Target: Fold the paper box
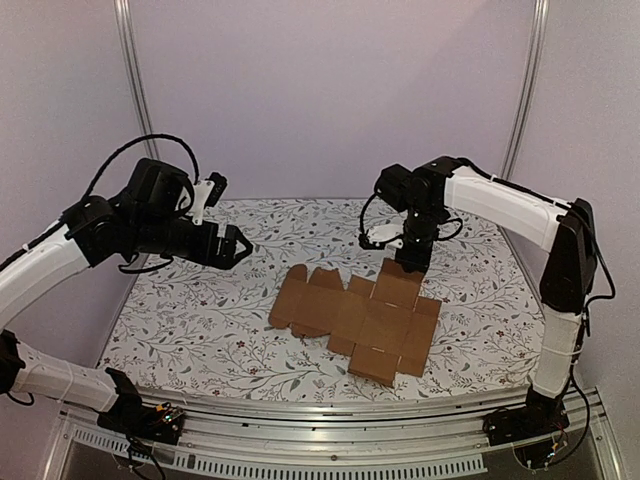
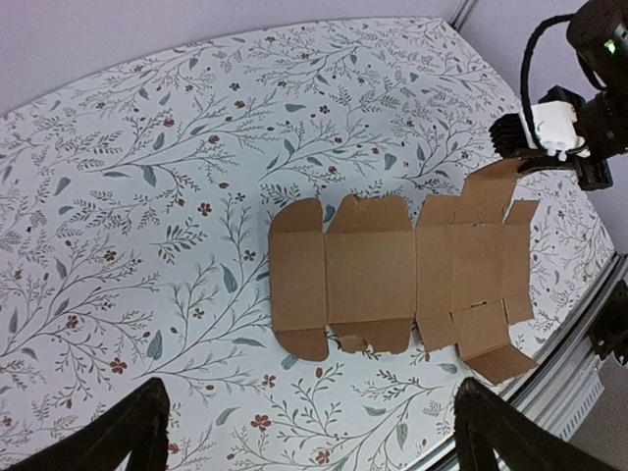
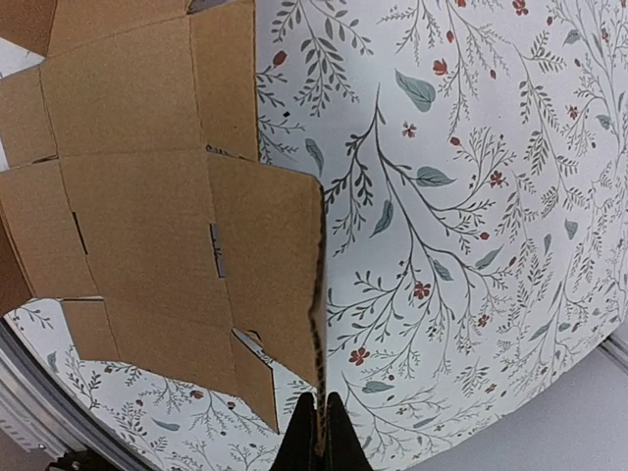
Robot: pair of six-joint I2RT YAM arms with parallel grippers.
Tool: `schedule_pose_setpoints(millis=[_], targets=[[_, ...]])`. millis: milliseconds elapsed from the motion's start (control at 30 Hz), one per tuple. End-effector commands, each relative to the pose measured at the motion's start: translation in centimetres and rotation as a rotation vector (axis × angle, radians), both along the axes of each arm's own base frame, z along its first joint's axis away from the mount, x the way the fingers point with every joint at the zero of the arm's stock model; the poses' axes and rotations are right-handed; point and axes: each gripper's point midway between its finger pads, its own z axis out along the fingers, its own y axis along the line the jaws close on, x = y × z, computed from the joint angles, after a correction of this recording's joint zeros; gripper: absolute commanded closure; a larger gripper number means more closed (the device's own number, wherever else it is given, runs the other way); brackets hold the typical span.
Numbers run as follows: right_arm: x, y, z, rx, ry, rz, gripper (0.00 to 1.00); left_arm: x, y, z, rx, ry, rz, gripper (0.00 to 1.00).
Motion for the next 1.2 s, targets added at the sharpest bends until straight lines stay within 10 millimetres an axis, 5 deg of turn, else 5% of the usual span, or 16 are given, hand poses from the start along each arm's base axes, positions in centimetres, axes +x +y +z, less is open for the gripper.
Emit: schedule_pose_setpoints(millis=[0,367,700,967,1167], targets=[[2.2,1.2,-0.2,-0.126,-0.09,0.169,1.0,-0.8,0.4,-0.6,0.0,0.024,0.002,0.01],[6.6,6.9,-2.1,-0.298,-0.317,0.464,1.0,-1.2,1.0,-1.4,0.006,0.045,0.023,0.0],[7.6,12.0,-3.2,-0.313,-0.447,0.644,1.0,-1.4,1.2,-1.8,0.013,0.05,0.027,0.0],[8.1,11.9,-1.7,-0.262,-0.491,0.569,0.61,-1.2,1.1,-2.0,0.016,0.046,0.021,0.0],[8.4,9.5,0.3,-0.175,-0.502,0.4,0.49,-0.5,0.3,-1.9,0.022,0.026,-0.002,0.01]])
